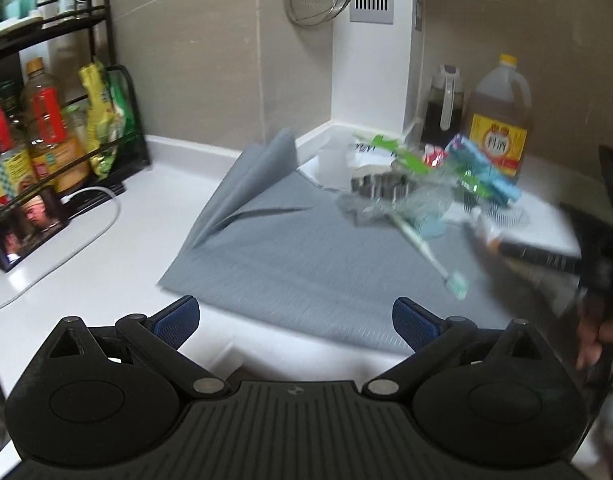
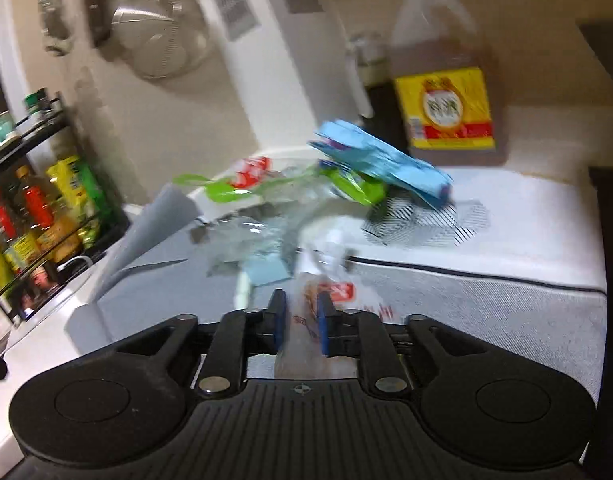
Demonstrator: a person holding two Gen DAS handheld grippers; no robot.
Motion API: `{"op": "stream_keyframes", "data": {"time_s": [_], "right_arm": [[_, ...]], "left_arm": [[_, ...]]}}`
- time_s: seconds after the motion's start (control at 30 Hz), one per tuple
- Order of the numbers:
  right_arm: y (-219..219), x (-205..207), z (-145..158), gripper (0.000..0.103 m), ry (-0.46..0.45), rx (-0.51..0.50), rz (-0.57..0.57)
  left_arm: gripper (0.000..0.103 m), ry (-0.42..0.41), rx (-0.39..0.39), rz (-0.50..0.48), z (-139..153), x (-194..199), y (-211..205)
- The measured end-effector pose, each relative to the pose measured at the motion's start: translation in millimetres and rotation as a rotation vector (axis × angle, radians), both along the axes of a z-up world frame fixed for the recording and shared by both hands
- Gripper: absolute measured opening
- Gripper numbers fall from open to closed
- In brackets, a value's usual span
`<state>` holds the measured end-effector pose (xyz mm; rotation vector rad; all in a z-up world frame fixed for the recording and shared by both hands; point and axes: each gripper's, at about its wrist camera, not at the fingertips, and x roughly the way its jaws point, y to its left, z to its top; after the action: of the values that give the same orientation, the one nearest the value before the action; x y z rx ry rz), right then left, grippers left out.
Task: Collect trash
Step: 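Close the right gripper on the white drink pouch and lift it, then grasp the metal flower-shaped cutter with the left gripper while the right gripper holds the pouch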
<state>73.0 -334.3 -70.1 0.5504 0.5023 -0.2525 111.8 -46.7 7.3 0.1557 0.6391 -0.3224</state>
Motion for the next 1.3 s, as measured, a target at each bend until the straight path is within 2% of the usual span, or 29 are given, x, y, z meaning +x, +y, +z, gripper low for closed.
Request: {"op": "stream_keyframes", "data": {"time_s": [0.07,0.1,0.13,0.17,0.27,0.4,0.43,0.5,0.53,0.7,1.03,1.17,1.3], "right_arm": [[5,-1,2,0.054,0.023,-0.058,-0.018],[8,-3,5,0.060,0.002,-0.092,-0.016],[12,-3,7,0.075,-0.002,-0.122,-0.018],[14,-2,7,0.084,0.005,-0.147,-0.025],[12,8,2,0.094,0.073,-0.183,-0.030],[6,24,-12,0.095,0.194,-0.175,-0.013],[9,28,-15,0.096,0.223,-0.202,0.005],[17,32,-16,0.090,0.254,-0.278,0.006],[19,29,-15,0.079,0.240,-0.287,0.004],[13,19,-12,0.066,0.188,-0.251,-0.021],[7,18,-12,0.067,0.162,-0.182,-0.023],[6,19,-13,0.069,0.165,-0.168,-0.020],[5,18,-14,0.069,0.160,-0.158,-0.021]], "left_arm": [[0.103,0.005,-0.012,0.000,-1,9,-8],[0.103,0.010,-0.014,0.002,-2,13,-12],[0.103,0.013,-0.015,0.002,-2,17,-16],[0.103,0.014,-0.013,0.000,-3,20,-19],[0.103,0.021,-0.002,-0.013,-6,27,-26],[0.103,0.021,0.022,-0.027,-9,34,-32],[0.103,0.017,0.032,-0.027,-9,36,-33],[0.103,0.014,0.048,-0.029,-9,41,-36],[0.103,0.014,0.052,-0.027,-9,44,-37],[0.103,0.025,0.048,-0.013,-9,60,-42],[0.103,0.037,0.030,-0.027,-12,85,-67],[0.103,0.065,-0.001,-0.046,-6,111,-82],[0.103,0.089,0.003,-0.070,-7,141,-105]]}}
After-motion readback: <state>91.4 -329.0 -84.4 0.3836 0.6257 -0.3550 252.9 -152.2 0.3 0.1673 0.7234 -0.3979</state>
